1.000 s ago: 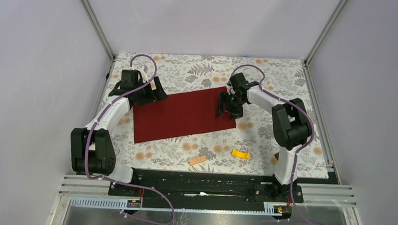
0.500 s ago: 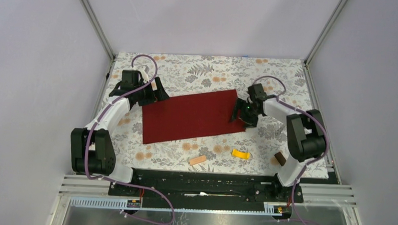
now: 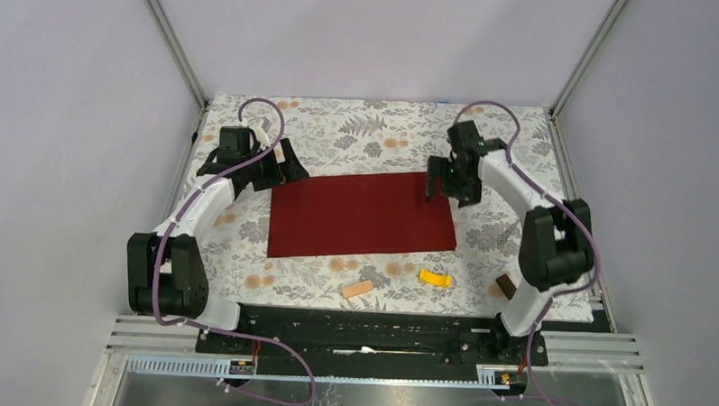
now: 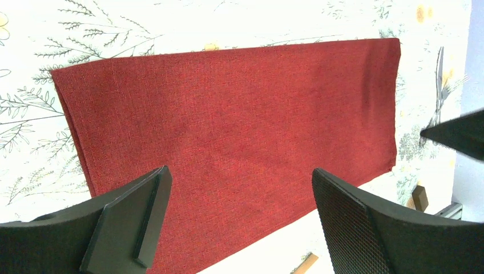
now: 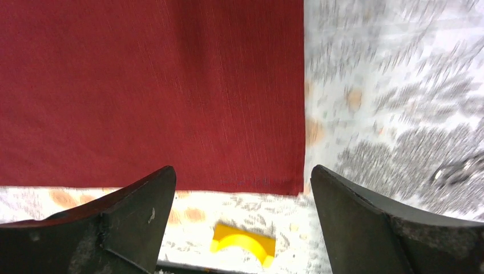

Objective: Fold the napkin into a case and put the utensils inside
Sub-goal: Pick up the rectangle-folded napkin from the center of the board.

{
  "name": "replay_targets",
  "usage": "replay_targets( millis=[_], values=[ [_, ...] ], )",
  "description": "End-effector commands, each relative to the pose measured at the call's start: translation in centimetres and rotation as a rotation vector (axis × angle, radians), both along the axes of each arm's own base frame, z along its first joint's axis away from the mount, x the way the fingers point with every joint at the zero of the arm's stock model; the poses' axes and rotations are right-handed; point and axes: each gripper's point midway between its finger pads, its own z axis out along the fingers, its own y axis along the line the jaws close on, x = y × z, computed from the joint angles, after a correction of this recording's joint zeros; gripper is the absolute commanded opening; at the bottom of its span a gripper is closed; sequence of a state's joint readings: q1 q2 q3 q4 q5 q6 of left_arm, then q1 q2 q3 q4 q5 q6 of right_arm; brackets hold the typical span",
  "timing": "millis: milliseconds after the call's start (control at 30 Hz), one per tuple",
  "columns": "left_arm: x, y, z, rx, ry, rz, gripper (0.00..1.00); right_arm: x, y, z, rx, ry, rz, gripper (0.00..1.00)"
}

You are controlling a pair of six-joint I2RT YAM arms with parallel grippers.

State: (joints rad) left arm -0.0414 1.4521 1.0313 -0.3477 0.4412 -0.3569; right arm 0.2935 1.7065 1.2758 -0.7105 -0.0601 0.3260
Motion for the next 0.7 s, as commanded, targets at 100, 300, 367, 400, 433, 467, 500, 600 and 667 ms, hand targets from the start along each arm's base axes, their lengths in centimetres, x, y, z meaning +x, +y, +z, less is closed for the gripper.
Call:
replay_targets(
  millis=[100,300,367,400,433,467,500,600,667],
  values=[
    [0.2,-1.0,2.8,-0.045,-0.098,-0.034,0.99,2.4,-0.6,-0.7,-0.125,0.131,0.074,0.87],
    [0.1,-1.1,3.4,-0.046,-0.118,-0.041,0.99,4.3,-0.1,-1.9,-0.132,0.153,0.08,0.72],
    [0.0,-1.1,3.5,-0.046,-0.122,-0.043,0.99,4.1,-0.2,-2.9,-0.141,0.184,0.088,0.73],
    [0.0,-1.1,3.5,-0.047,-0.122,-0.044,0.99,4.0,-0.3,-3.3,-0.145,0.192,0.09,0.73],
    [0.0,-1.1,3.5,-0.05,-0.121,-0.046,0.99,3.9,-0.3,-3.7,-0.146,0.198,0.092,0.74],
    [0.0,-1.2,3.5,-0.053,-0.12,-0.049,0.99,3.8,-0.4,-4.0,-0.148,0.204,0.094,0.76],
    [0.0,-1.3,3.5,-0.056,-0.119,-0.051,0.99,3.7,-0.4,-4.4,-0.151,0.21,0.097,0.78],
    [-0.1,-1.4,3.5,-0.062,-0.117,-0.056,0.99,3.4,-0.6,-5.7,-0.157,0.234,0.099,0.79],
    [-0.1,-1.4,3.6,-0.062,-0.118,-0.057,0.99,3.1,-0.7,-6.4,-0.159,0.244,0.101,0.78]
  ],
)
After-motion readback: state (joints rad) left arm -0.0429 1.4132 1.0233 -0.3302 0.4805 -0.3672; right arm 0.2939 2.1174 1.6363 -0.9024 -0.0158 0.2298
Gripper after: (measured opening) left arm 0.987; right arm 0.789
